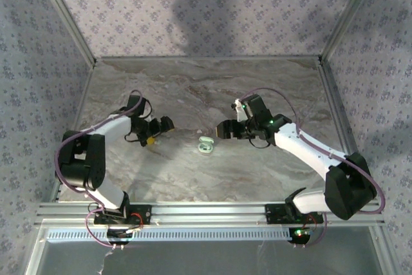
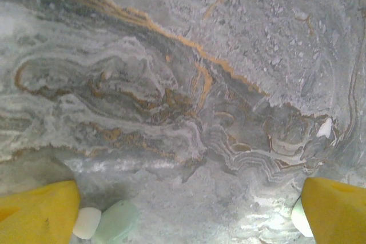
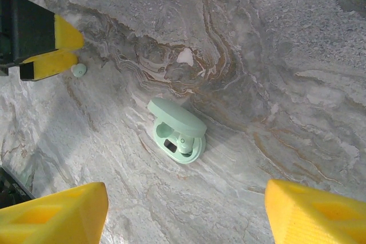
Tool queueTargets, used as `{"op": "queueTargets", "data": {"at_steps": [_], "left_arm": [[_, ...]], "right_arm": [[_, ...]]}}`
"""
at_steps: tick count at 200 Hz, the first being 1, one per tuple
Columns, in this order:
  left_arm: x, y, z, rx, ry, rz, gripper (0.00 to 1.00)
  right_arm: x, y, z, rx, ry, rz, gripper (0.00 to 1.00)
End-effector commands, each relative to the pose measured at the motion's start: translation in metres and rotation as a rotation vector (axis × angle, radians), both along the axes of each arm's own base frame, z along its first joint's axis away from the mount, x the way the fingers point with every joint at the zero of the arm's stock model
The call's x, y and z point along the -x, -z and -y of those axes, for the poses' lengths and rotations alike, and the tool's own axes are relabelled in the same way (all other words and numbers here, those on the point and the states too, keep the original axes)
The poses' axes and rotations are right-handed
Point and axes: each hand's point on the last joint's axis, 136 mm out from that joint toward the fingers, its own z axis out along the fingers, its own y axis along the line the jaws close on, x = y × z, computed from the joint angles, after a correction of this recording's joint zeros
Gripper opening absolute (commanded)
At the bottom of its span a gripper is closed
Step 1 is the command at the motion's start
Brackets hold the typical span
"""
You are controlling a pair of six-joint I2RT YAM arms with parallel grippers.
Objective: Insert the wireless bluetooth earbuds into the charging case
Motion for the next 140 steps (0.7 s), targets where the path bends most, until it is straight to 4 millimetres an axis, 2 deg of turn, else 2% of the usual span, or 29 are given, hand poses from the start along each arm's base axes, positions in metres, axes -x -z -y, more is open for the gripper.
{"op": "queueTargets", "data": {"at_steps": [1, 50, 79, 113, 140], "left_arm": [[0.009, -0.007, 0.004, 0.023, 0.008, -0.002, 0.99], [0.015, -0.009, 0.013, 0.037, 0.021, 0.0, 0.99], [0.019, -0.014, 0.006, 0.015, 0.0, 0.014, 1.0], [0.016, -0.035, -0.009, -0.012, -0.056, 0.08, 1.0], [0.016, -0.057, -0.024, -0.029, -0.117, 0.145, 1.0]], "right_arm": [[-0.001, -0.009, -0.006, -0.016, -0.004, 0.005, 0.74], [0.002, -0.01, -0.008, -0.015, -0.007, 0.008, 0.74], [0.004, -0.013, -0.009, -0.02, -0.011, 0.011, 0.74], [0.002, -0.028, -0.02, -0.045, -0.024, 0.028, 0.74], [-0.002, -0.043, -0.041, -0.119, -0.043, 0.014, 0.74]]}}
